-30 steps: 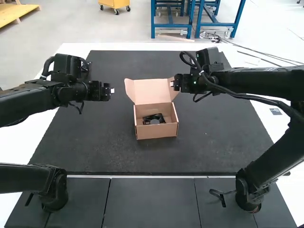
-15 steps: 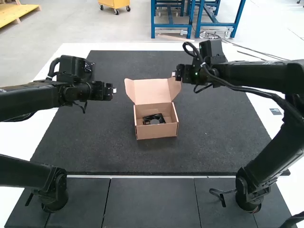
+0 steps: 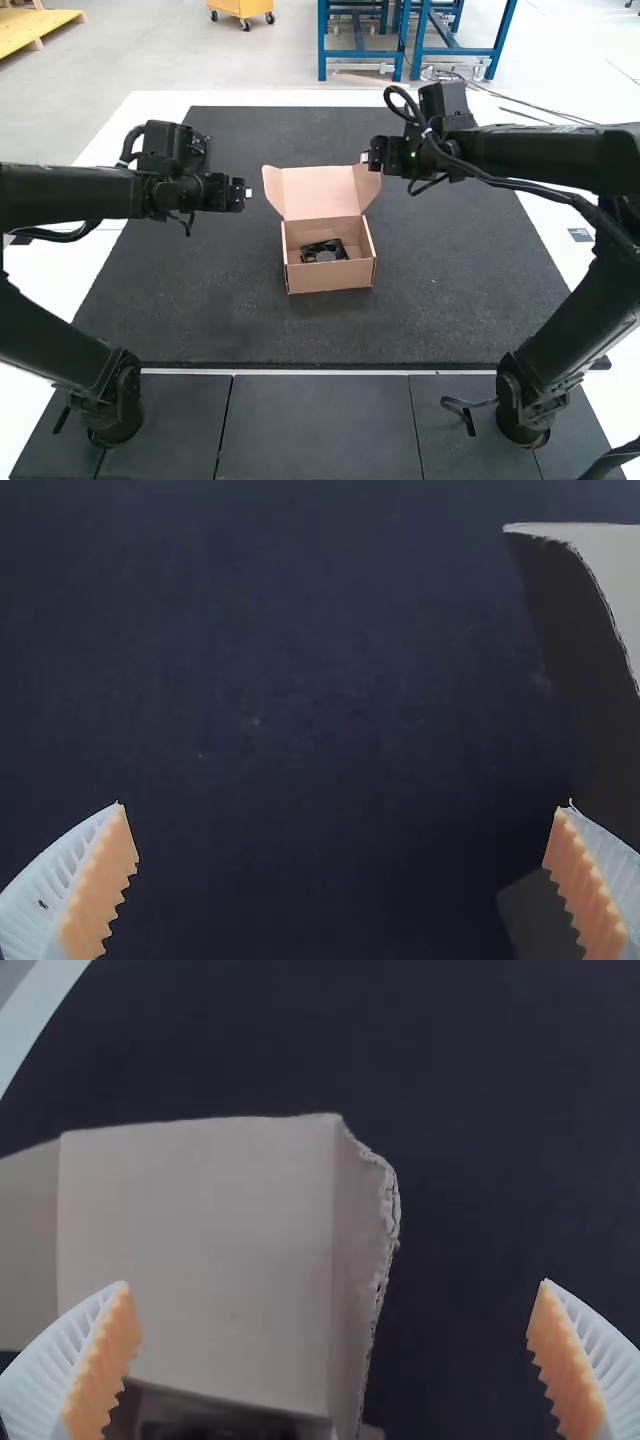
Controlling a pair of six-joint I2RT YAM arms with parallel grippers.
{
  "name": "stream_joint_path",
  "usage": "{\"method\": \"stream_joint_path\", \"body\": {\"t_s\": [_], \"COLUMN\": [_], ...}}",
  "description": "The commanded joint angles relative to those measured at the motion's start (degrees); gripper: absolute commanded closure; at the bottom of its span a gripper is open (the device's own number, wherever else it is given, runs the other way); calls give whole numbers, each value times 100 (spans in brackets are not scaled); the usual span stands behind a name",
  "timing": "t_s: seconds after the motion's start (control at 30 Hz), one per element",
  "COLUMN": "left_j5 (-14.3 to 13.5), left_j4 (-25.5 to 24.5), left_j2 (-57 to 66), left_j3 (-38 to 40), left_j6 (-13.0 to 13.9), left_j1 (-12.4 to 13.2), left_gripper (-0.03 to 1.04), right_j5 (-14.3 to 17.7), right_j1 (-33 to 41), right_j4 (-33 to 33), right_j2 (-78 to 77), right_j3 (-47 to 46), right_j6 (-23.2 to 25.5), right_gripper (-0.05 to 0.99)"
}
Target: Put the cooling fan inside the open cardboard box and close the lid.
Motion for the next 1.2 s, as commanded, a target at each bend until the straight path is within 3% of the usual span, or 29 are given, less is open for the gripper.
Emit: {"method": "stream_joint_path", "body": {"t_s": [0.0,0.37,0.6,1.17], "left_j5": [-83,-83,-83,-136], "left_j4": [115,247,256,291], "left_j2": [125,512,635,688], "left_j3": [305,604,718,736], "left_j6": [81,81,81,72], "left_j1": [50,15,-3,-3], "left_gripper": [5,5,5,5], "right_j5": [-91,-152,-372,-706], "right_j1": [-99,-310,-345,-327], "right_j4": [-31,-198,-242,-435], "right_j2": [25,183,288,807], "right_j3": [176,272,343,633], "right_j6": [33,33,33,-11], "right_gripper": [5,14,21,23]}}
